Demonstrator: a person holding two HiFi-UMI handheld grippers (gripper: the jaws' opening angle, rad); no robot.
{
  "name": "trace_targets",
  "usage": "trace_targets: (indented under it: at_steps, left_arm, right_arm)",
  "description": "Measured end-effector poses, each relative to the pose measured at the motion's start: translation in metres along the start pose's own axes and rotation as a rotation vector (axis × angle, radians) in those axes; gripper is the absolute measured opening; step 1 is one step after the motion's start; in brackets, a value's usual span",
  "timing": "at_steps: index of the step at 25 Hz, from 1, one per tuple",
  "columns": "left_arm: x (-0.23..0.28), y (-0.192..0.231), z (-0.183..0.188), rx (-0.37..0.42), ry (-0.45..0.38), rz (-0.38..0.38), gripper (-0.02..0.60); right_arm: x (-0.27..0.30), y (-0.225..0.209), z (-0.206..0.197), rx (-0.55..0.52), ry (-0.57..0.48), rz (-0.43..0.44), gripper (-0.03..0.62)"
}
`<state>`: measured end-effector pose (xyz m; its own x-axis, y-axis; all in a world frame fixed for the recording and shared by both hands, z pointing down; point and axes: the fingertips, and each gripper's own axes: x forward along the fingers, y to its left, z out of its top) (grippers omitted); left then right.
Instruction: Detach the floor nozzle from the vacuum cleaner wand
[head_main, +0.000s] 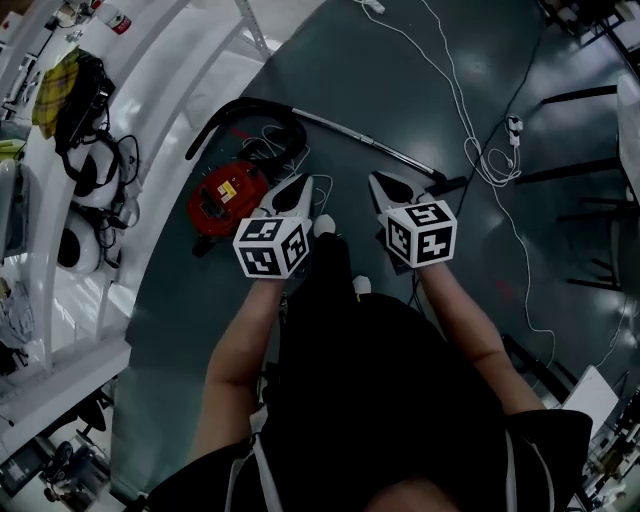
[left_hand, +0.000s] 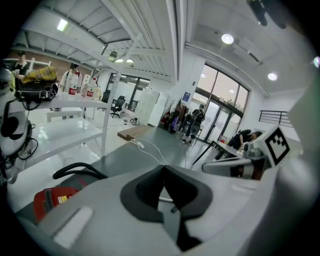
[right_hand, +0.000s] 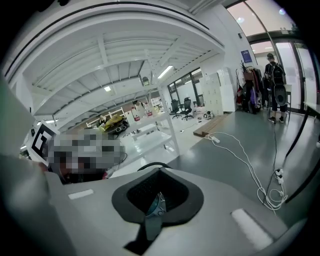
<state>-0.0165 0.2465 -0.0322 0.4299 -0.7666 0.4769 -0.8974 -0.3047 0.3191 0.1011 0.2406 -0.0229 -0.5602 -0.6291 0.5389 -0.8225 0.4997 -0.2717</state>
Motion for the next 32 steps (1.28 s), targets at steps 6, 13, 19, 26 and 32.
trace_targets:
  at_steps: [6,13,19,26,32]
  left_arm:
    - [0.032,0.04,0.022,-0.003,0.013,0.002,0.009]
    - [0.058,0.086,0.04,0.007,0.048,0.012,0.009]
    - [0.073,0.124,0.051,-0.015,0.075,0.039,0.009]
    - [0.09,0.163,0.049,-0.021,0.112,0.065,0.009]
    - [0.108,0.174,0.047,-0.026,0.132,0.076,0.009]
  right_arm:
    - [0.054,-0.006,0.024,-0.001,0.032,0.021,-0.003]
    - [0.107,-0.007,0.049,0.007,0.059,0.029,-0.003]
    - [0.149,-0.007,0.062,0.015,0.093,0.04,-0.003]
    - [0.188,-0.009,0.071,0.006,0.117,0.038,-0.003]
    - [0.201,-0.021,0.071,-0.008,0.146,0.034,-0.003]
